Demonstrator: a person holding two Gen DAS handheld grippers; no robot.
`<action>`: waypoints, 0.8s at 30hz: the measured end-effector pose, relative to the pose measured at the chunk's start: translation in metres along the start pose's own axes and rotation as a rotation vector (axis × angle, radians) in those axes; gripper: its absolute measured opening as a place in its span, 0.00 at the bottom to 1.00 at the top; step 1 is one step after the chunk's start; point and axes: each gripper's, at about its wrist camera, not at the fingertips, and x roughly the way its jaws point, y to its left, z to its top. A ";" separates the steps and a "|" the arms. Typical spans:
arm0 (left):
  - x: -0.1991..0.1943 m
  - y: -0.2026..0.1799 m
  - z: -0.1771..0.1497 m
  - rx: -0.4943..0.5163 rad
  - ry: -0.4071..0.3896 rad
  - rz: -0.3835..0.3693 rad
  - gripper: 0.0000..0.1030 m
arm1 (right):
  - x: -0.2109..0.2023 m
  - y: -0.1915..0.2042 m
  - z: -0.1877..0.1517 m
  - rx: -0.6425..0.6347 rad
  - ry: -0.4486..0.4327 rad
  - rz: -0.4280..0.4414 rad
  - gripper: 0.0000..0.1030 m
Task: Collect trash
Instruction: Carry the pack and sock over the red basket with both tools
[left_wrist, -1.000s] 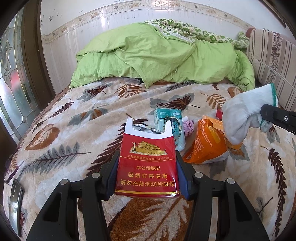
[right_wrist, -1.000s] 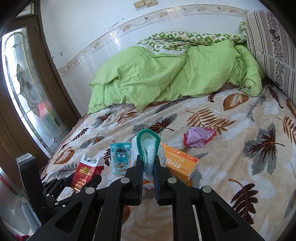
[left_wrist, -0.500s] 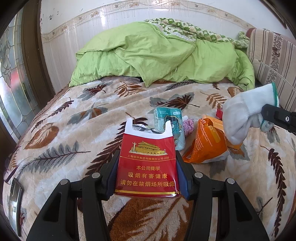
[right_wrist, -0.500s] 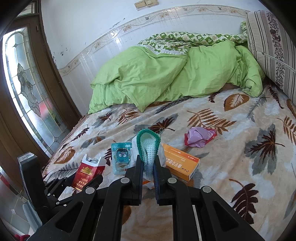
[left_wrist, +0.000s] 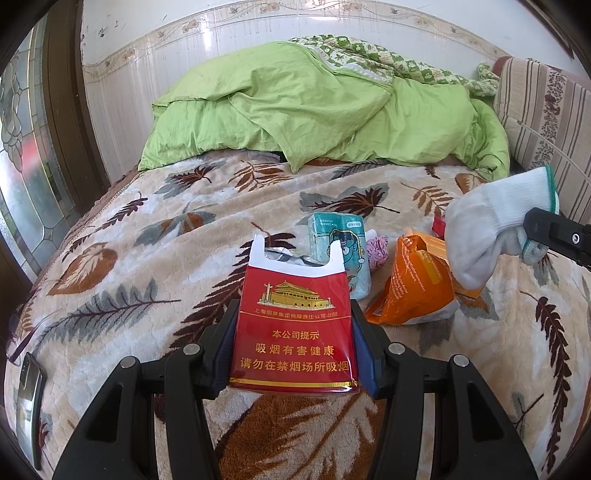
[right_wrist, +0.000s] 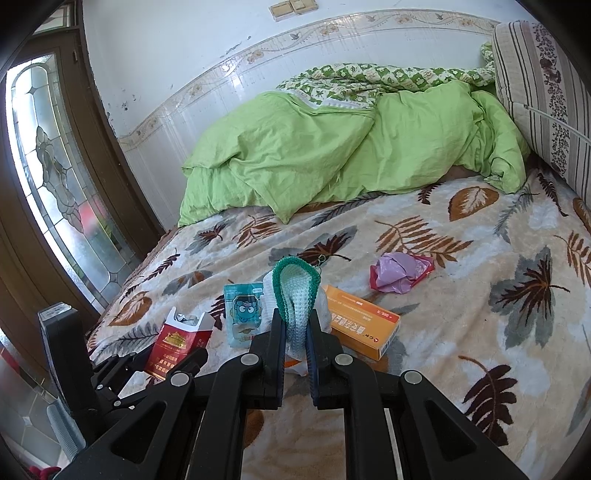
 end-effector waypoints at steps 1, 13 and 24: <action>0.000 0.000 0.001 -0.001 -0.001 0.001 0.52 | 0.000 0.000 0.000 0.000 0.000 0.000 0.10; -0.012 -0.003 -0.006 -0.036 -0.005 -0.047 0.52 | -0.021 0.001 -0.005 0.033 -0.021 -0.009 0.10; -0.099 -0.031 -0.035 -0.025 -0.027 -0.196 0.52 | -0.130 -0.013 -0.052 0.158 -0.055 0.006 0.10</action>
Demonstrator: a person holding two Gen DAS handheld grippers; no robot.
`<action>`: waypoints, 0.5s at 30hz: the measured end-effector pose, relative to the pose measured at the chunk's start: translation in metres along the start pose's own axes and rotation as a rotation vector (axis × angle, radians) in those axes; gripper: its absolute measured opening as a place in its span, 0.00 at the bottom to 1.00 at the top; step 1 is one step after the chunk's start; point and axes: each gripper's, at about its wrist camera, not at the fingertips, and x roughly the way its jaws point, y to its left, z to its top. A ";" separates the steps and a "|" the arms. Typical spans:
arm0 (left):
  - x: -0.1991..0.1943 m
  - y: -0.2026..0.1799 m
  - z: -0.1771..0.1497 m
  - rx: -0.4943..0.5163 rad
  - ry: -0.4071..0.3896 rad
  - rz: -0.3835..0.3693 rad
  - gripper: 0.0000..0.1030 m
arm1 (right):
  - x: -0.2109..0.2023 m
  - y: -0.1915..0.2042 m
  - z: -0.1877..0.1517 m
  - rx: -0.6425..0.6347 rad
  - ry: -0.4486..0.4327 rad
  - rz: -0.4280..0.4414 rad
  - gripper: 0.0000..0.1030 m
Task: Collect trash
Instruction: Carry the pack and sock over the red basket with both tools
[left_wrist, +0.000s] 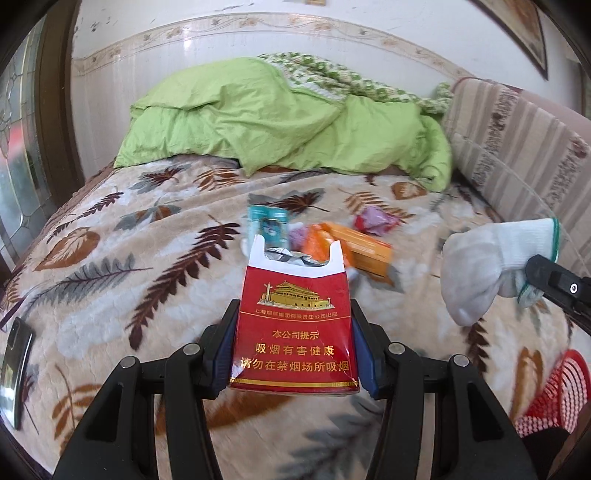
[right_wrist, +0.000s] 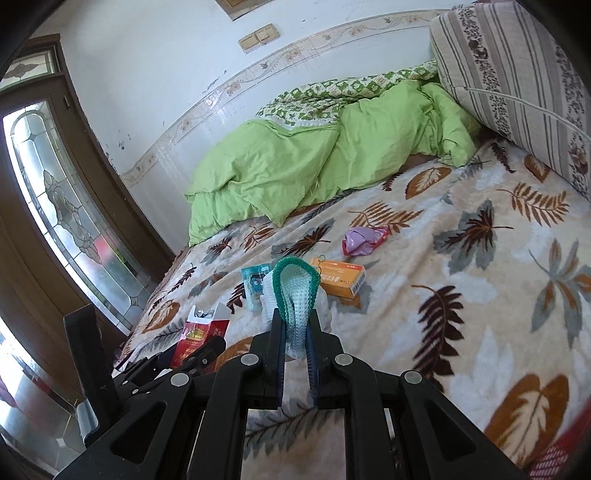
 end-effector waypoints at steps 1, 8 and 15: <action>-0.007 -0.004 -0.002 0.005 -0.001 -0.018 0.52 | -0.013 -0.002 -0.003 0.002 -0.009 -0.005 0.10; -0.055 -0.057 -0.017 0.079 0.002 -0.152 0.52 | -0.105 -0.033 -0.016 0.036 -0.068 -0.058 0.10; -0.092 -0.142 -0.017 0.228 0.004 -0.335 0.52 | -0.191 -0.095 -0.033 0.140 -0.140 -0.198 0.10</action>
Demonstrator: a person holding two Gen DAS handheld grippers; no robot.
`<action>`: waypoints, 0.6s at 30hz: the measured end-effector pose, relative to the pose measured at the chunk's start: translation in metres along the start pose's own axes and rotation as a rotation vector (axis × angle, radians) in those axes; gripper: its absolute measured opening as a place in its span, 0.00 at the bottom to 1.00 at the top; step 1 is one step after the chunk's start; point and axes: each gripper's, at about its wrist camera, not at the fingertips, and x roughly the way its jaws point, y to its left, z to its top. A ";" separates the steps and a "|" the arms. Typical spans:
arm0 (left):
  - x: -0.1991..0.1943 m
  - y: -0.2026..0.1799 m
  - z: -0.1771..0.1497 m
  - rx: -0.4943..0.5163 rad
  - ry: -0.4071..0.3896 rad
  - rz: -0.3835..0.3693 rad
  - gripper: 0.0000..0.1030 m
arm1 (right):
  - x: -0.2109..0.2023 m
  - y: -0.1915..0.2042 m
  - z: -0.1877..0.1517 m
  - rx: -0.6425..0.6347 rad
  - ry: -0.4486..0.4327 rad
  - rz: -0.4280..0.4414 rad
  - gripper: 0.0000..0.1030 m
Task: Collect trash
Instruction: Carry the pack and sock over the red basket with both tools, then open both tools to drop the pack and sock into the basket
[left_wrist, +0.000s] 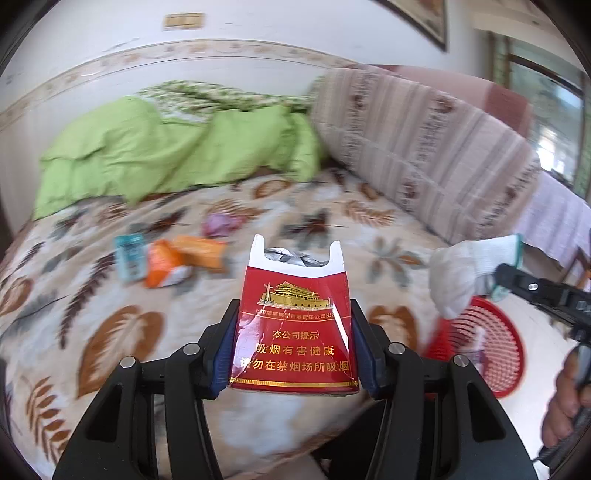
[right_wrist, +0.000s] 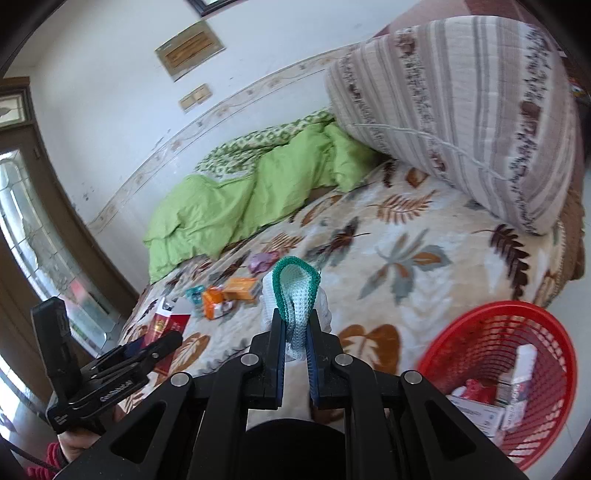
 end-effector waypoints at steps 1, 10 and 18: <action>0.002 -0.017 0.003 0.020 0.011 -0.045 0.52 | -0.010 -0.014 0.001 0.020 -0.013 -0.031 0.10; 0.043 -0.149 0.014 0.135 0.138 -0.350 0.52 | -0.066 -0.102 0.003 0.144 -0.076 -0.237 0.12; 0.067 -0.180 0.008 0.173 0.210 -0.418 0.66 | -0.069 -0.137 -0.004 0.219 -0.033 -0.294 0.47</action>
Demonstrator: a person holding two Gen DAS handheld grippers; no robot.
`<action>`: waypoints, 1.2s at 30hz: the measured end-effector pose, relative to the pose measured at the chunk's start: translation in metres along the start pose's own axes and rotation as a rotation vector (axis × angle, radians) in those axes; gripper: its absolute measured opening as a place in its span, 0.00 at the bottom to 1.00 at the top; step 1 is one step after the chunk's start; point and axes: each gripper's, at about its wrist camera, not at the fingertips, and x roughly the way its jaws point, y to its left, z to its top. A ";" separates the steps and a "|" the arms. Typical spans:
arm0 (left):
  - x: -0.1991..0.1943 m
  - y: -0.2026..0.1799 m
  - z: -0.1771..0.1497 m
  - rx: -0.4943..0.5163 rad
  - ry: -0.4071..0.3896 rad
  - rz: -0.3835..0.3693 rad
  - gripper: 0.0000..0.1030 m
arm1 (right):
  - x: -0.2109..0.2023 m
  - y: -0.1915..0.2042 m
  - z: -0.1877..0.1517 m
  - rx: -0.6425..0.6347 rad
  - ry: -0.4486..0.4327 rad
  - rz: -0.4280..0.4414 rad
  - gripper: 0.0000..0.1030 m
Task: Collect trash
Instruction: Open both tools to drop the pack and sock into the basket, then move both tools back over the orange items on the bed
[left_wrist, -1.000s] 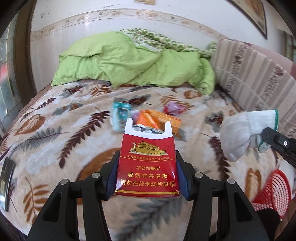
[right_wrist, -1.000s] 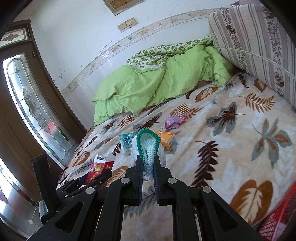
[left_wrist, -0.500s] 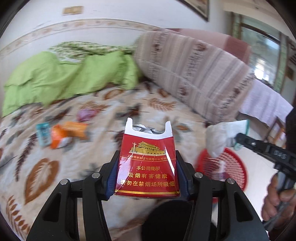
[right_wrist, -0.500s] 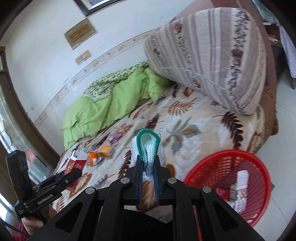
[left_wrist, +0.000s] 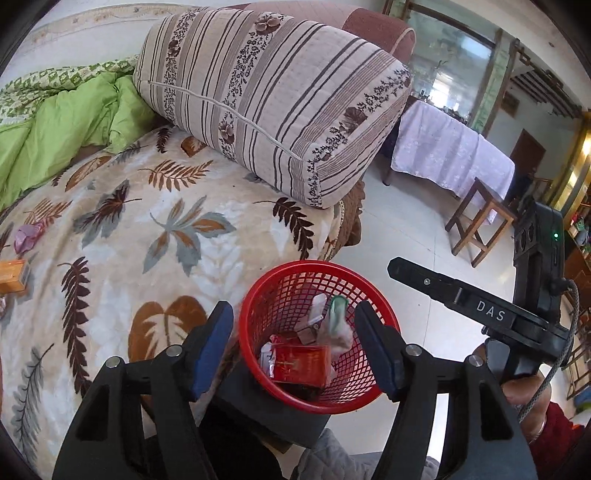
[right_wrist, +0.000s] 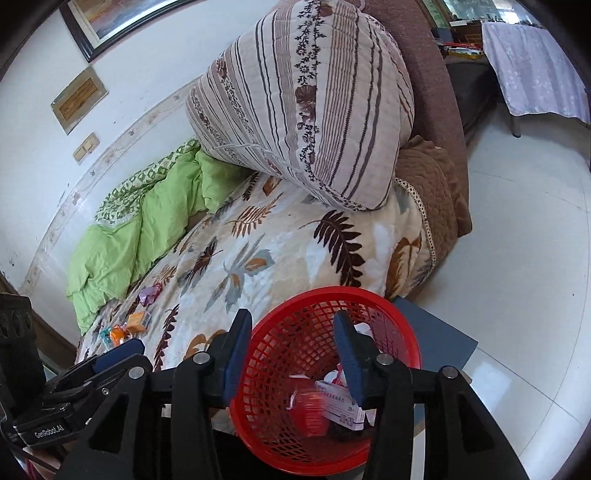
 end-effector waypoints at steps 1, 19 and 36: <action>-0.002 0.005 -0.001 -0.004 -0.003 0.016 0.67 | 0.002 0.002 0.000 -0.005 0.006 0.003 0.47; -0.084 0.186 -0.039 -0.282 -0.102 0.340 0.73 | 0.091 0.162 -0.027 -0.277 0.188 0.235 0.56; -0.073 0.390 -0.047 -0.671 -0.101 0.642 0.81 | 0.170 0.248 -0.041 -0.411 0.304 0.300 0.60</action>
